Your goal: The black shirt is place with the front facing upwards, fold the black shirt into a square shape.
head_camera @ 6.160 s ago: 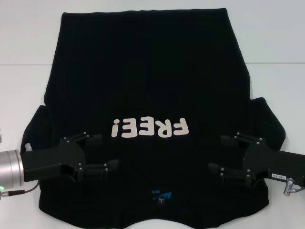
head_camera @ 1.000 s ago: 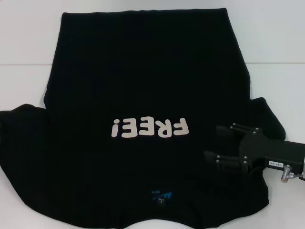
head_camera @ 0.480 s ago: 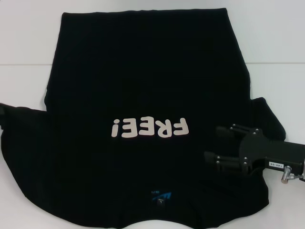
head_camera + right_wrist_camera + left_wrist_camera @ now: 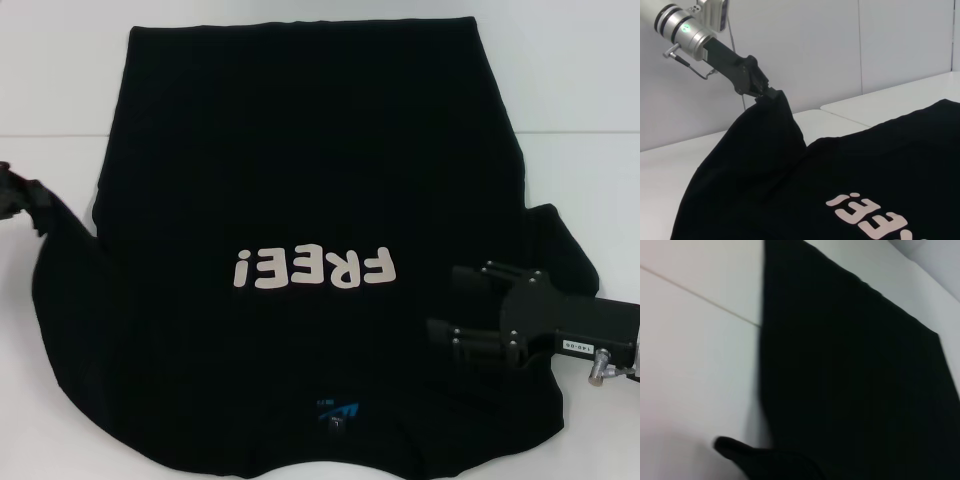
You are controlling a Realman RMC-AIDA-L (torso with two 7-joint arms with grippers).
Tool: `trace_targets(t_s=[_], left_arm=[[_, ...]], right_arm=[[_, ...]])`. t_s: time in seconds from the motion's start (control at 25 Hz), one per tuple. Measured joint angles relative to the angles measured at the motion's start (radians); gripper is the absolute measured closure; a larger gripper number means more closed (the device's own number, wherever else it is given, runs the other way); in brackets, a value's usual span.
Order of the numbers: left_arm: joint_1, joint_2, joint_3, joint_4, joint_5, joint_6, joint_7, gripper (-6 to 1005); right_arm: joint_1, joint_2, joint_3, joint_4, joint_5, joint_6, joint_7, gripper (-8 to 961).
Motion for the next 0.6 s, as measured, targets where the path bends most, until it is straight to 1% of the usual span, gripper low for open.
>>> trace_targets(t_s=[0.12,0.2,0.32,0.48,0.56,0.6], left_arm=[[-0.020,-0.019,0.005,0.013,0.000,0.021,0.000,992],[-0.036,-0.038,0.013,0.022,0.000,0.031,0.002,990],[-0.057,-0.073,0.045,0.032,0.000,0.033,0.006,988],[-0.076,-0.132,0.115,0.039,0.000,0.003,0.007,986],[-0.081,-0.150,0.120,0.027,-0.001,-0.013,0.004,983],[-0.085,-0.153,0.120,0.012,-0.002,-0.016,0.004,979]], right_arm=[[-0.001,0.000,0.000,0.000,0.000,-0.001,0.000,149],[-0.001,0.000,0.000,0.000,0.000,-0.001,0.000,151],[-0.001,0.000,-0.001,0.001,0.000,-0.002,0.000,155],[-0.001,0.000,-0.004,0.002,0.000,-0.002,0.000,160],[-0.001,0.000,-0.005,0.002,0.000,-0.002,0.000,162],[-0.001,0.000,-0.005,0.002,0.000,-0.002,0.000,163]])
